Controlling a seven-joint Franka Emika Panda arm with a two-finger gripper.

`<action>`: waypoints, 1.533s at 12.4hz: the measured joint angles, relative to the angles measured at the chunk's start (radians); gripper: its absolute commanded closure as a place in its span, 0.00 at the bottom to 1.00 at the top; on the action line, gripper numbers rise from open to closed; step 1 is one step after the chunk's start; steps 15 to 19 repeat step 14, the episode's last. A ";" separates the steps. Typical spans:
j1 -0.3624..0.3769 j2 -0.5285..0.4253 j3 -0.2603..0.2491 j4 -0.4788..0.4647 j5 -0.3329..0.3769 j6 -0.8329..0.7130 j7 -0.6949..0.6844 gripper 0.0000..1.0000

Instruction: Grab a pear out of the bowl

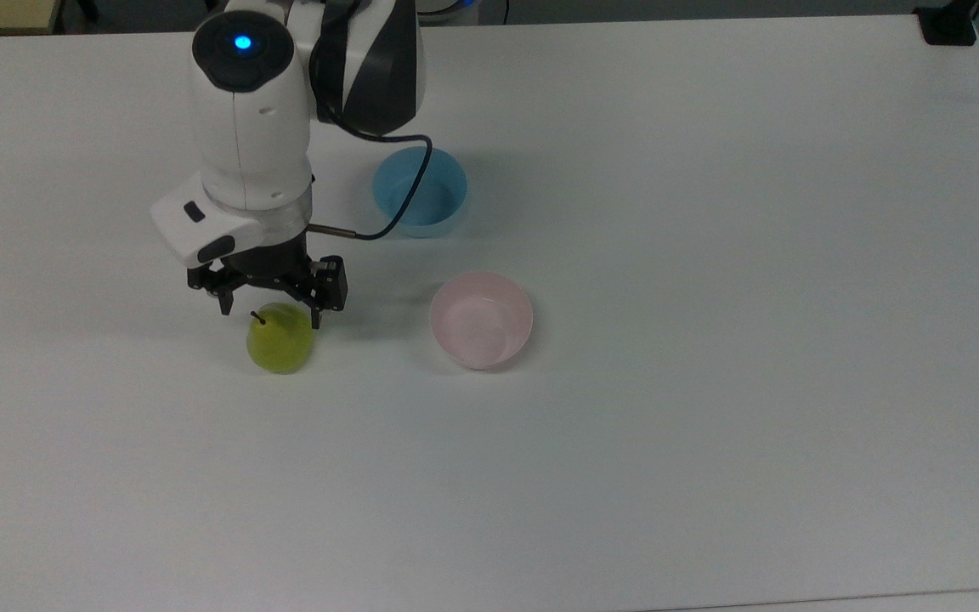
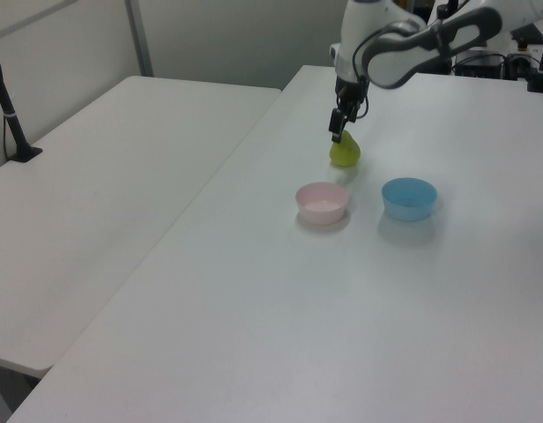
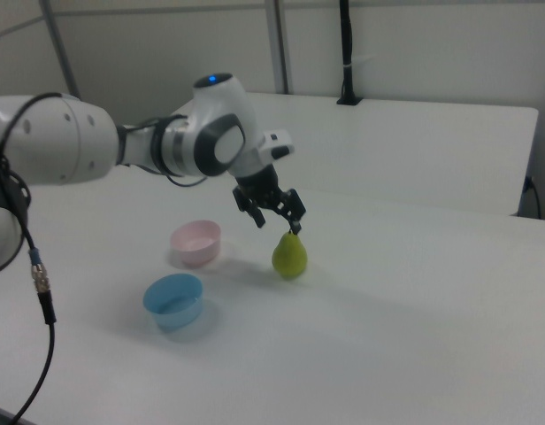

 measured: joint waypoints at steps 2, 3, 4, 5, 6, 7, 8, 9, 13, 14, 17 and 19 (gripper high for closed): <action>0.032 -0.069 0.006 0.001 0.000 -0.101 0.000 0.00; 0.059 -0.109 0.008 0.002 0.000 -0.166 0.000 0.00; 0.077 -0.134 0.011 0.002 0.001 -0.209 0.001 0.00; 0.110 -0.174 0.013 0.002 0.003 -0.281 0.001 0.00; 0.140 -0.210 0.016 0.003 0.007 -0.350 0.002 0.00; 0.160 -0.236 0.017 0.003 0.018 -0.398 0.008 0.00; 0.183 -0.276 0.018 0.003 0.043 -0.459 0.019 0.00; 0.195 -0.314 0.018 0.002 0.069 -0.505 0.021 0.00; 0.202 -0.431 0.015 -0.005 0.105 -0.628 0.022 0.00; 0.200 -0.445 0.011 -0.011 0.105 -0.650 0.022 0.00; 0.200 -0.445 0.011 -0.011 0.105 -0.650 0.022 0.00; 0.200 -0.445 0.011 -0.011 0.105 -0.650 0.022 0.00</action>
